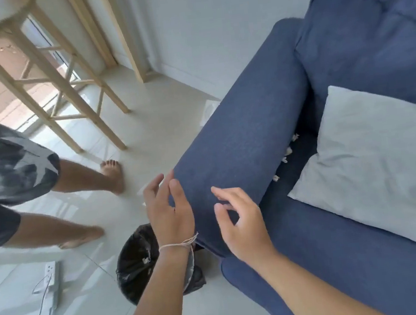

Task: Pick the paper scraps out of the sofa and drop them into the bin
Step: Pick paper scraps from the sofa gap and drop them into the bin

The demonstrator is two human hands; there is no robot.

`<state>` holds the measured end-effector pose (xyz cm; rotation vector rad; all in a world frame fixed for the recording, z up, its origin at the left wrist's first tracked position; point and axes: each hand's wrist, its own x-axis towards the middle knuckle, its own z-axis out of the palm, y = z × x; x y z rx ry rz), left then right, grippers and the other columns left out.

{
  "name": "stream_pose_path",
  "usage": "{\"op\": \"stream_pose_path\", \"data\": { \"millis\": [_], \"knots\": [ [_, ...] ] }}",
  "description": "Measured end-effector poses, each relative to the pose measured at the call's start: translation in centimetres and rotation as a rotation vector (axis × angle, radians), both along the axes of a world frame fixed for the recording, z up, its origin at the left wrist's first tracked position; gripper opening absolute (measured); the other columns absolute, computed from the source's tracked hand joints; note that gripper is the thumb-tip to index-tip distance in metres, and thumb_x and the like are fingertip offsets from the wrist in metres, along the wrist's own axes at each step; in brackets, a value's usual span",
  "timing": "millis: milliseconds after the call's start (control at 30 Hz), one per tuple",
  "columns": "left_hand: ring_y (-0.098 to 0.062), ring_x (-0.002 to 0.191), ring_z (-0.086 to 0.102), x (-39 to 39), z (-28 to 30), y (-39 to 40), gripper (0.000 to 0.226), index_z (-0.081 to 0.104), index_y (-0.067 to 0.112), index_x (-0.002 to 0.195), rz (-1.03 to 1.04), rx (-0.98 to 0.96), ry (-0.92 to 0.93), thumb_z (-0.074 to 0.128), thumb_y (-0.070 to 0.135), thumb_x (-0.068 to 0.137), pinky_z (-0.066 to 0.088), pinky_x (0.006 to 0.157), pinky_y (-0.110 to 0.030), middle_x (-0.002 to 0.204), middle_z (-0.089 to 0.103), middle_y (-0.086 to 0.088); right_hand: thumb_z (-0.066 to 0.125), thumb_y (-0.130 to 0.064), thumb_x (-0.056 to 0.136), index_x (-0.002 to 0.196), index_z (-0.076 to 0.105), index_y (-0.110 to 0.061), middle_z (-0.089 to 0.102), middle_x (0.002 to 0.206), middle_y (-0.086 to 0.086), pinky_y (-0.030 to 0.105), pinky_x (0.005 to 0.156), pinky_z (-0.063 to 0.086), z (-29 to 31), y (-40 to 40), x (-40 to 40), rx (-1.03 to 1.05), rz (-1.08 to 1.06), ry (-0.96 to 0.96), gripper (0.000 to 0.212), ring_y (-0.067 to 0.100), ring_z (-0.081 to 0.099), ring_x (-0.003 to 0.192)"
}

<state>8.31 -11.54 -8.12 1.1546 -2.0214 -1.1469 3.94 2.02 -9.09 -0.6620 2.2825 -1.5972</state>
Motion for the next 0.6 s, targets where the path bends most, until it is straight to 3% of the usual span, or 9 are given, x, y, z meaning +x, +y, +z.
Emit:
{"op": "stream_pose_path", "data": {
  "millis": [100, 200, 267, 300, 367, 433, 500, 600],
  "knots": [
    [-0.004, 0.122, 0.048, -3.7, 0.6, 3.2, 0.036, 0.064, 0.020, 0.130, -0.183, 0.042, -0.003, 0.044, 0.032, 0.103, 0.032, 0.098, -0.004, 0.134, 0.052, 0.001, 0.054, -0.017, 0.099, 0.131, 0.063, -0.023, 0.059, 0.123, -0.016, 0.033, 0.100, 0.050, -1.1, 5.6, -5.3, 0.135, -0.179, -0.007, 0.034, 0.004, 0.056, 0.120],
    [-0.008, 0.126, 0.048, -6.7, -0.4, 7.4, 0.032, 0.065, 0.025, 0.128, -0.351, 0.045, -0.036, 0.048, 0.030, 0.102, 0.040, 0.107, -0.026, 0.133, 0.051, 0.004, 0.056, -0.020, 0.098, 0.134, 0.059, -0.027, 0.054, 0.122, -0.023, 0.029, 0.102, 0.047, -2.5, 10.7, -9.5, 0.274, -0.231, -0.007, 0.036, -0.004, 0.052, 0.113],
    [-0.014, 0.134, 0.044, -8.2, -1.8, 9.4, 0.033, 0.067, 0.024, 0.125, -0.393, -0.045, -0.081, 0.049, 0.035, 0.099, 0.034, 0.115, -0.041, 0.128, 0.053, 0.007, 0.057, -0.025, 0.098, 0.135, 0.058, -0.026, 0.051, 0.122, -0.022, 0.023, 0.099, 0.043, -3.6, 13.0, -11.7, 0.377, -0.225, 0.016, 0.038, -0.004, 0.049, 0.112],
    [-0.017, 0.135, 0.044, -9.0, -2.8, 10.4, 0.034, 0.068, 0.022, 0.122, -0.395, -0.094, -0.098, 0.049, 0.036, 0.098, 0.032, 0.116, -0.044, 0.124, 0.054, 0.006, 0.057, -0.028, 0.098, 0.136, 0.058, -0.024, 0.052, 0.124, -0.017, 0.020, 0.096, 0.041, -4.1, 13.8, -12.9, 0.439, -0.219, 0.021, 0.039, 0.000, 0.050, 0.114],
    [-0.014, 0.124, 0.053, -10.1, -4.7, 13.1, 0.031, 0.070, 0.020, 0.116, -0.405, -0.116, -0.106, 0.051, 0.032, 0.095, 0.042, 0.107, -0.036, 0.116, 0.056, 0.005, 0.056, -0.032, 0.098, 0.137, 0.058, -0.023, 0.053, 0.131, -0.007, 0.021, 0.094, 0.040, -5.4, 15.3, -14.9, 0.540, -0.204, 0.005, 0.040, 0.009, 0.052, 0.120],
    [-0.002, 0.105, 0.057, -11.0, -6.1, 16.1, 0.025, 0.068, 0.021, 0.116, -0.470, -0.013, -0.115, 0.054, 0.027, 0.096, 0.047, 0.089, -0.019, 0.111, 0.055, 0.008, 0.056, -0.033, 0.098, 0.135, 0.058, -0.023, 0.053, 0.134, -0.004, 0.016, 0.092, 0.039, -6.5, 16.1, -16.3, 0.564, -0.147, -0.020, 0.039, 0.006, 0.056, 0.112],
    [0.003, 0.101, 0.055, -12.7, -8.3, 18.7, 0.027, 0.063, 0.022, 0.122, -0.469, 0.155, -0.194, 0.055, 0.027, 0.097, 0.040, 0.082, -0.006, 0.114, 0.053, 0.010, 0.059, -0.031, 0.098, 0.132, 0.060, -0.023, 0.052, 0.131, -0.006, 0.009, 0.089, 0.039, -7.8, 16.0, -18.0, 0.558, -0.074, -0.041, 0.035, 0.000, 0.056, 0.096],
    [-0.008, 0.106, 0.057, -15.7, -13.0, 20.5, 0.032, 0.061, 0.017, 0.125, -0.277, 0.424, -0.344, 0.055, 0.028, 0.096, 0.042, 0.088, -0.019, 0.118, 0.054, 0.002, 0.061, -0.029, 0.096, 0.129, 0.061, -0.025, 0.050, 0.131, -0.008, 0.025, 0.100, 0.046, -10.0, 14.6, -19.9, 0.567, 0.025, -0.048, 0.034, 0.009, 0.056, 0.109]
  ]
}}
